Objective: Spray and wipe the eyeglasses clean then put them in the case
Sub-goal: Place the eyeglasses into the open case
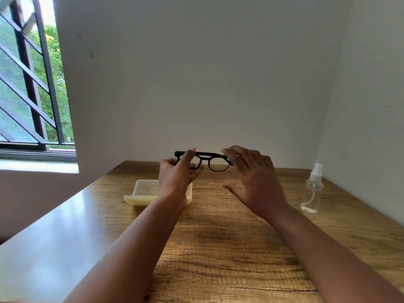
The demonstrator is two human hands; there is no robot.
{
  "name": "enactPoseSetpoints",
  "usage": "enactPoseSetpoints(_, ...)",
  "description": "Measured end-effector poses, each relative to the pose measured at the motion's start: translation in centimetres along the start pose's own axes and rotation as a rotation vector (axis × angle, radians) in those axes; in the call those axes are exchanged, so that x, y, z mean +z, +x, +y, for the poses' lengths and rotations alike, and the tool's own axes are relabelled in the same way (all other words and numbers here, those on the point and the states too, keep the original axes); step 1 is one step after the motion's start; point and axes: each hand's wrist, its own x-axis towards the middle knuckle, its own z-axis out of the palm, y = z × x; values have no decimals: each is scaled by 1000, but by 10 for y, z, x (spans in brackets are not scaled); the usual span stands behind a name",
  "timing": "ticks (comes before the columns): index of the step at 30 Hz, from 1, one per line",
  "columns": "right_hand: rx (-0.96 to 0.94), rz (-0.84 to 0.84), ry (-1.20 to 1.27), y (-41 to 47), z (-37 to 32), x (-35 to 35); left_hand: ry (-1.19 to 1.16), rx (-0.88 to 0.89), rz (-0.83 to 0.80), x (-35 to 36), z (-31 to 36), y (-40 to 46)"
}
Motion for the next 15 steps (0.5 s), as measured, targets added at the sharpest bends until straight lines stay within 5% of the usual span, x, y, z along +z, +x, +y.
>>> enactPoseSetpoints(15,-51,43,-27,-2,7,7,136,-147,-173,2,3,-13)
